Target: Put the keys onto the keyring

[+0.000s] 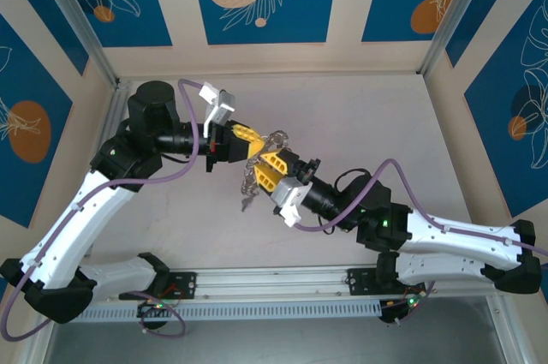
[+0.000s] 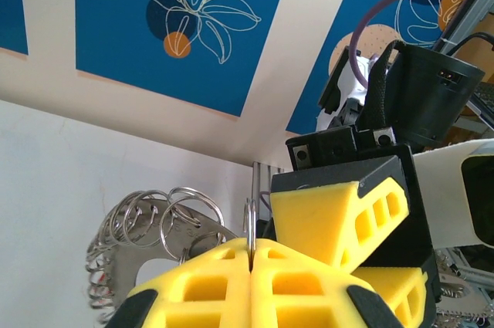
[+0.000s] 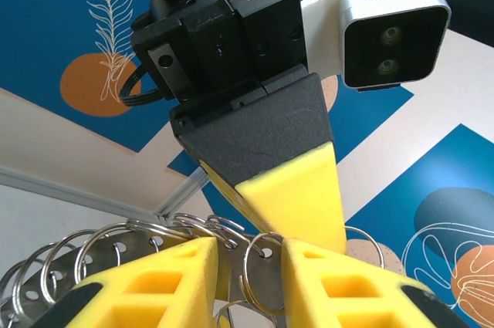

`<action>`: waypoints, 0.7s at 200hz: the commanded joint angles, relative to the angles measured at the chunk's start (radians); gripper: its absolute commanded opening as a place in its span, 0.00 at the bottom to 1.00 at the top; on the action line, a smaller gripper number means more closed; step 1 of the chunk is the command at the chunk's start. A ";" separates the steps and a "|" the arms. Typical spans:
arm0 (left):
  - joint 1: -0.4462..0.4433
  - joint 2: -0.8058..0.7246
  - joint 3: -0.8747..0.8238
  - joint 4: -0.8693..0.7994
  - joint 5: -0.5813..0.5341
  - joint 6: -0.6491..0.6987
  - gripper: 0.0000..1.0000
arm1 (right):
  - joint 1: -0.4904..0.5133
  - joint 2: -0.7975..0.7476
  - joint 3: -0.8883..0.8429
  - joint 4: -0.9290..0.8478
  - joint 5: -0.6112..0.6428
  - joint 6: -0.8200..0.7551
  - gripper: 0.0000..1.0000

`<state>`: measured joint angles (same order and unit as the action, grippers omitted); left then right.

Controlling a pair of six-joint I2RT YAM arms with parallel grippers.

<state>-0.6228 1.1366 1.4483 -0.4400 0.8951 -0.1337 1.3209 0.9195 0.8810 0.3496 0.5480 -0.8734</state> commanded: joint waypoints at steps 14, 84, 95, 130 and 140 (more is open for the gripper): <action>0.016 -0.014 0.001 0.065 0.047 -0.016 0.00 | 0.012 -0.005 0.034 0.019 0.039 -0.063 0.28; 0.016 -0.011 0.001 0.068 0.052 -0.019 0.00 | 0.012 -0.008 0.030 0.024 0.066 -0.128 0.27; 0.017 -0.009 0.001 0.071 0.054 -0.020 0.00 | 0.013 -0.007 0.029 0.025 0.073 -0.137 0.27; 0.017 -0.005 0.003 0.075 0.058 -0.024 0.00 | 0.012 -0.014 0.027 0.024 0.082 -0.150 0.23; 0.017 -0.004 0.003 0.075 0.057 -0.024 0.00 | 0.011 -0.015 0.028 0.026 0.080 -0.154 0.21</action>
<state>-0.6189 1.1366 1.4460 -0.4259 0.9092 -0.1493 1.3277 0.9195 0.8833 0.3477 0.5888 -1.0023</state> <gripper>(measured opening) 0.050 0.229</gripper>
